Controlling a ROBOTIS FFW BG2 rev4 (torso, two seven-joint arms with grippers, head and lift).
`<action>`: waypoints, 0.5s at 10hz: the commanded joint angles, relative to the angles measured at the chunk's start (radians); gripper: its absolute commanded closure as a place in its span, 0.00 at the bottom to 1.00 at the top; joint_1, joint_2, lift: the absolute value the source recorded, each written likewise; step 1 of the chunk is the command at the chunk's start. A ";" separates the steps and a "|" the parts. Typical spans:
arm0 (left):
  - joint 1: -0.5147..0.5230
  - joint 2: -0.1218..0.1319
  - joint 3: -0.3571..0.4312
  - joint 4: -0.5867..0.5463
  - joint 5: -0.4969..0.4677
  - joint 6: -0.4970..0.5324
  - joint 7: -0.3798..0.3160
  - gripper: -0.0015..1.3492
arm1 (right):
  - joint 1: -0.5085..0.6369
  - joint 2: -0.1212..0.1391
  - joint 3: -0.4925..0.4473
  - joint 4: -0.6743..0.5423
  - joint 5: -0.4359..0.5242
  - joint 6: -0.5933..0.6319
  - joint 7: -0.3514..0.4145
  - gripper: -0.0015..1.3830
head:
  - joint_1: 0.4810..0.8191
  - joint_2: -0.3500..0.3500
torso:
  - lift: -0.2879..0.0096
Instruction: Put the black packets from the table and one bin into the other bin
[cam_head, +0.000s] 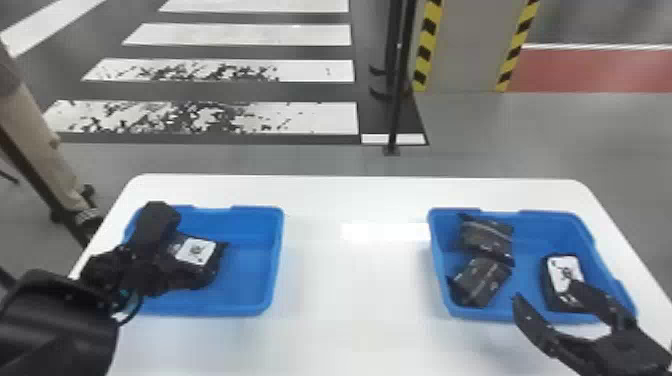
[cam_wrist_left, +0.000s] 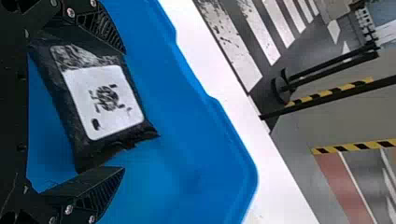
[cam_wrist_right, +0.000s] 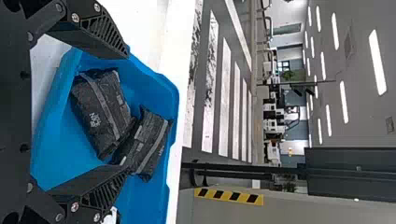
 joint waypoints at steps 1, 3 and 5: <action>-0.018 0.012 0.028 0.074 -0.019 0.010 -0.002 0.12 | 0.002 0.000 0.004 0.007 -0.003 0.000 0.000 0.14 | 0.63 0.55 | 0.60; -0.045 0.021 0.050 0.113 -0.009 -0.009 0.003 0.11 | 0.000 0.000 0.014 0.017 -0.005 0.002 0.002 0.14 | 0.63 0.63 | 0.60; -0.094 0.030 0.010 0.153 0.003 -0.019 0.016 0.11 | -0.007 0.000 0.024 0.032 -0.009 0.002 0.003 0.14 | 0.63 0.66 | 0.60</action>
